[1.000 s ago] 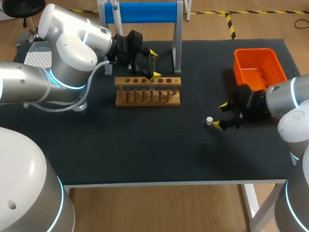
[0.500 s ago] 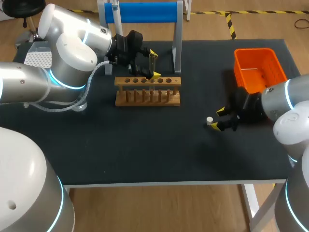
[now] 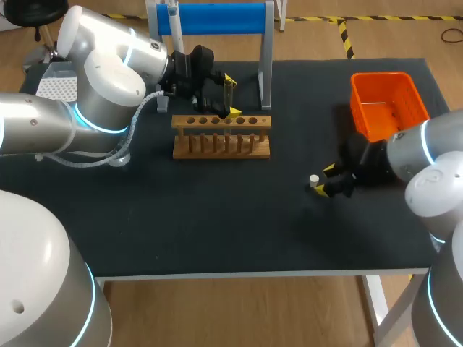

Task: Invert the test tube, pick up the pipette, mount the tip to pipette, aspirate from beaker and dispense into the tube, eject the tip, return the pipette, and cap with the stopper.

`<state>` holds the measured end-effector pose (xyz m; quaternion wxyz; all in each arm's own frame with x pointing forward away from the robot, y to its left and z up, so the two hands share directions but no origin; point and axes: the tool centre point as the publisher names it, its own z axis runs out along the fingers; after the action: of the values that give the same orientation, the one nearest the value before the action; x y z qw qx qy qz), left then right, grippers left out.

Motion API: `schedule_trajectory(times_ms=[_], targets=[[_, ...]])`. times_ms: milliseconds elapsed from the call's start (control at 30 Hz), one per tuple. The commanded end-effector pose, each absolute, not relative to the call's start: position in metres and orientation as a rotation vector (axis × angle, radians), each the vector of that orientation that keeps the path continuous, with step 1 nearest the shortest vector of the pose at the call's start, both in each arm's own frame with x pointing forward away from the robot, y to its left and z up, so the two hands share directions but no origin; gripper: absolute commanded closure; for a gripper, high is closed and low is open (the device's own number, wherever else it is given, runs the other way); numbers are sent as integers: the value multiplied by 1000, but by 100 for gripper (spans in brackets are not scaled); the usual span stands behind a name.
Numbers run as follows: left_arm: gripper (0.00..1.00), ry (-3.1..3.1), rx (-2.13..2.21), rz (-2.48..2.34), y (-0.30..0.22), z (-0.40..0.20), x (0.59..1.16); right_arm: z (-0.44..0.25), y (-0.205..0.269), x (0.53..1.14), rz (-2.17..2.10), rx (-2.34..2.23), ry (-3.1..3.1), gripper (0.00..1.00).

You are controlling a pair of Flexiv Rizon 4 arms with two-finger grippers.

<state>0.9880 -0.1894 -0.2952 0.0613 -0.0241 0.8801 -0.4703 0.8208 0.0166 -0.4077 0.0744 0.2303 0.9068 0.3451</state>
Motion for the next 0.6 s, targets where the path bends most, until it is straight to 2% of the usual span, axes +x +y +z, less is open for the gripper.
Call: schedule_trajectory(times_ms=[33,600], targets=[[0,2666,-71,-1421,-190,-295,989,-412,20,824,1024,696,2726,40],[0,2666,-71,-1421,-190,-295,989,-422,26,835,1006,699,2734,42]])
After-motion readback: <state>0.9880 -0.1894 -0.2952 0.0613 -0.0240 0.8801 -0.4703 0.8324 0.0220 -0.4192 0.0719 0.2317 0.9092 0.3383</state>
